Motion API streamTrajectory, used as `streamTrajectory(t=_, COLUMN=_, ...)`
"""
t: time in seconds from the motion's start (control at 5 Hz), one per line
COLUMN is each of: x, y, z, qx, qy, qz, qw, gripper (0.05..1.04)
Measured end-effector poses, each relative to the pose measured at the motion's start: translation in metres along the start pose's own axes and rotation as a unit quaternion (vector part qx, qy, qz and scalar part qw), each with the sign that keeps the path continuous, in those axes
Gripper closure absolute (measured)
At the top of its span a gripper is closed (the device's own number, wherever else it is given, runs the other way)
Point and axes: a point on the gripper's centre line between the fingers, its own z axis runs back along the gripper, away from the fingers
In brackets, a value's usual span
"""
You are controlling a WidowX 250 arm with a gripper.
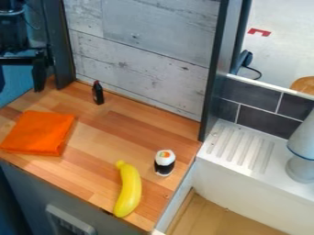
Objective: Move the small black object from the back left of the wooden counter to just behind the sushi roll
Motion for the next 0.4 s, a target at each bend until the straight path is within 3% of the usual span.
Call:
streamTrajectory(t=0.2, x=-0.005, y=0.001, z=-0.008, qx=0.005, qy=0.026, qz=0.002, qw=0.9997, gripper=0.083)
streamTrajectory(t=0.4, x=-0.030, y=0.029, z=0.004, qx=0.056, qy=0.131, qz=0.036, qw=0.9891, gripper=0.083)
